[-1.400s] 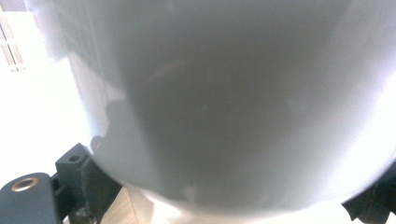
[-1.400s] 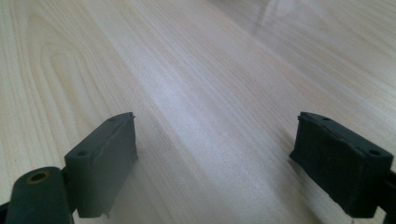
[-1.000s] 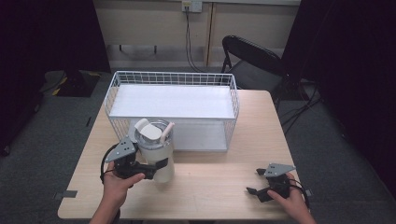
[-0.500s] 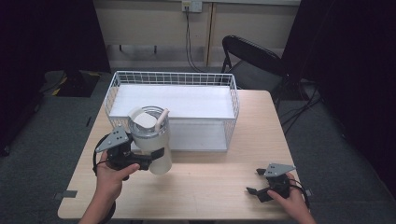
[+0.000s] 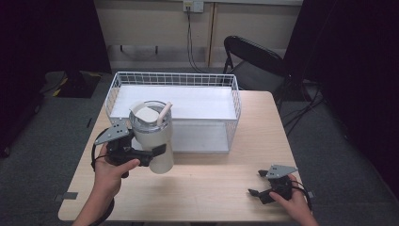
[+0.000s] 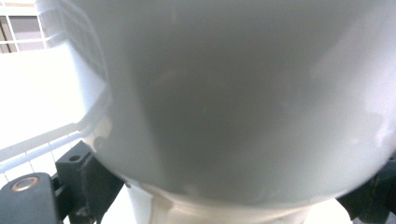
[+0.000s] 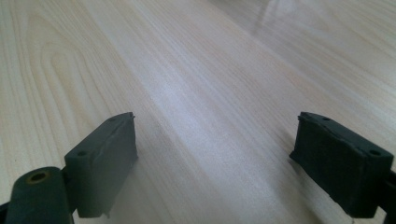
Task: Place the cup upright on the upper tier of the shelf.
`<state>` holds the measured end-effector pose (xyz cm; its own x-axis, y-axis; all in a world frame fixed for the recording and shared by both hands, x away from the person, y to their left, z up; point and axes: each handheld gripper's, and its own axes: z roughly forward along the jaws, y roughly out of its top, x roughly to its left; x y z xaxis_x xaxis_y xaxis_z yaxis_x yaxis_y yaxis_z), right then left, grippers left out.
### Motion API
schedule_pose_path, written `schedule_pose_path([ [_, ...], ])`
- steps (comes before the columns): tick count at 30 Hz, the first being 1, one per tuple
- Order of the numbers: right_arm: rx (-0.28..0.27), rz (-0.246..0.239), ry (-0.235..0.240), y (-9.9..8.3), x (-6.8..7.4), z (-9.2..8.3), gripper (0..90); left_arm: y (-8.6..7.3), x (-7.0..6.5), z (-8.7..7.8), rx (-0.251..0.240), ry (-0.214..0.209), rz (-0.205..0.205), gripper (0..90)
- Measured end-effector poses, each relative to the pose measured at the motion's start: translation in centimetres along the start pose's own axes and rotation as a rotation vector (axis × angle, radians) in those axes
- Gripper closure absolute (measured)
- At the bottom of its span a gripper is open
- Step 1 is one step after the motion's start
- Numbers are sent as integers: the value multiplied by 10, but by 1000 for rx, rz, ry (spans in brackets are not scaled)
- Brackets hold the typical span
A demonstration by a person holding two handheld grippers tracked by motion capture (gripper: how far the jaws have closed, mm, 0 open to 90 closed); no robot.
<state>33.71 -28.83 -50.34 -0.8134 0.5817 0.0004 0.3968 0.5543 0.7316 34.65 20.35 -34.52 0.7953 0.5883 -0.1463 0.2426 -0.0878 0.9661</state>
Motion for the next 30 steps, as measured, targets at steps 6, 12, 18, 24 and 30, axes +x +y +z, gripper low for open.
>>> schedule_pose_path([
  [6,0,0,0,0,0,0,128,11,1,-2,8,1,-7,91],
  [12,0,0,0,0,0,0,127,21,2,-3,13,2,-11,91],
  [18,0,0,0,0,0,0,127,29,3,-5,12,3,-26,91],
  [24,0,0,0,0,0,0,128,40,4,-9,13,9,-17,91],
  [30,0,0,0,0,0,0,128,50,4,-11,10,10,-28,91],
])
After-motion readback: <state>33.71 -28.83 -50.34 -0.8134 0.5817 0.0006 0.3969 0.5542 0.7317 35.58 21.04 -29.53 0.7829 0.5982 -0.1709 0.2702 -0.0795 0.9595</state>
